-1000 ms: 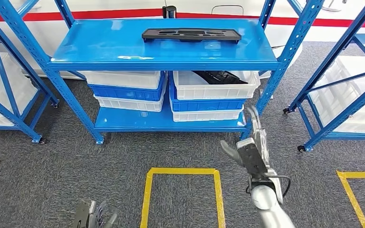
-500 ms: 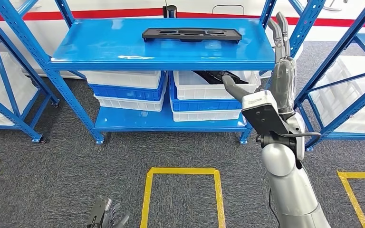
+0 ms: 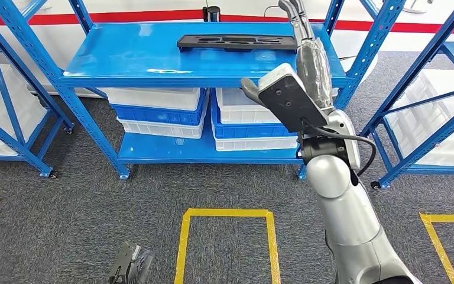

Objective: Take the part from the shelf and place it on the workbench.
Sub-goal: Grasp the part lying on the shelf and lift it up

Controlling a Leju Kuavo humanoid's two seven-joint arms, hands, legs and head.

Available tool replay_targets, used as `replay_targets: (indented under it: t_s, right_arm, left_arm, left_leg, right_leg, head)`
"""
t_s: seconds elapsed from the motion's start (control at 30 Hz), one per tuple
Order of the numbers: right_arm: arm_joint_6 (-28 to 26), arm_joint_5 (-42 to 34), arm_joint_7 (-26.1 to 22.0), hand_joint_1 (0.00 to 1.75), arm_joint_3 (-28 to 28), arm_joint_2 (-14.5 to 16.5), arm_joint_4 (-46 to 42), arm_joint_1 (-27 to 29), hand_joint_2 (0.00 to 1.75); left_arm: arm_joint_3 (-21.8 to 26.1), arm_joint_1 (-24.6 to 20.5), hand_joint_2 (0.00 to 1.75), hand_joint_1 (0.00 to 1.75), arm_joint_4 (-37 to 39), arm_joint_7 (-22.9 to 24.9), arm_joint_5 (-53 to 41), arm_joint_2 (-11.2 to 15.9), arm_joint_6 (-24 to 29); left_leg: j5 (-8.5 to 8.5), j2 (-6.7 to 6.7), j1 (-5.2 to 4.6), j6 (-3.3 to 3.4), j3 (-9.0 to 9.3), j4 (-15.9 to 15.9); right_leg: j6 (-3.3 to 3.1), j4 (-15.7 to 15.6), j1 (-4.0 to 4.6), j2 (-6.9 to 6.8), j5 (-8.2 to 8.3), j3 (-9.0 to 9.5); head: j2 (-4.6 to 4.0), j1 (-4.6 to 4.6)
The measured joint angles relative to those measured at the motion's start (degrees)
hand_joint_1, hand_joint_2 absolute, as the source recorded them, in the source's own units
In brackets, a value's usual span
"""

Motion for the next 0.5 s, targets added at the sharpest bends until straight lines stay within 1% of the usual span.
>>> replay_targets:
  t_s: [0.3,0.5]
  right_arm:
    - [0.1,-0.2,0.2,0.0,0.7,0.8,1.6,-0.6,1.75]
    - [2.2,-3.9,1.8,0.0,0.8,1.3,2.9,-1.2,1.75]
  left_arm:
    - [0.1,-0.4,0.0,0.0,0.8,0.0,0.1,0.0,0.0]
    - [0.7,-0.4,0.0,0.0,1.1,0.2,1.4,0.0,-0.4]
  left_leg:
    - [0.03,0.03,-0.01,0.02,-0.13,0.0]
    - [0.03,0.02,-0.01,0.02,-0.12,0.0]
  right_leg:
    - [0.0,0.0,0.01,0.0,0.0,0.03]
    - [0.0,0.0,0.0,0.0,0.0,0.02]
  head:
    - [0.0,0.0]
    - [0.0,0.0]
